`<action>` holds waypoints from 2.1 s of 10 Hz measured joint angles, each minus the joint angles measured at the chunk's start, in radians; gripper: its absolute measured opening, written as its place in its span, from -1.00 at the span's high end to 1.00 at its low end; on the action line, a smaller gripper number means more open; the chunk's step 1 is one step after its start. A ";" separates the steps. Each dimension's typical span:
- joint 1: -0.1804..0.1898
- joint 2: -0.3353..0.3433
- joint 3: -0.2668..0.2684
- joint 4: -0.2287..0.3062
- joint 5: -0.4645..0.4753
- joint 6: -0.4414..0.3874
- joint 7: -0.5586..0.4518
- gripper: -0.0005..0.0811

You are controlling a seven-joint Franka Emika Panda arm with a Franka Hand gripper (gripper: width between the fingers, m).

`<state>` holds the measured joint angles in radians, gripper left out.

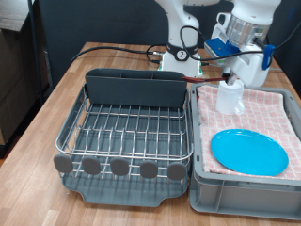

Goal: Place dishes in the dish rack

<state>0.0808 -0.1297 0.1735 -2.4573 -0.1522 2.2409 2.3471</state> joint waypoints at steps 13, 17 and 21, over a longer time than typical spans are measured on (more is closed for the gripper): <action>-0.002 -0.358 -0.157 -0.275 0.061 -0.083 0.060 0.79; 0.000 -0.446 -0.316 -0.337 0.130 -0.115 -0.112 0.79; 0.005 -0.430 -0.430 -0.351 0.191 -0.119 -0.267 0.79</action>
<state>0.0856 -0.5602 -0.2561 -2.8085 0.0390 2.1222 2.0802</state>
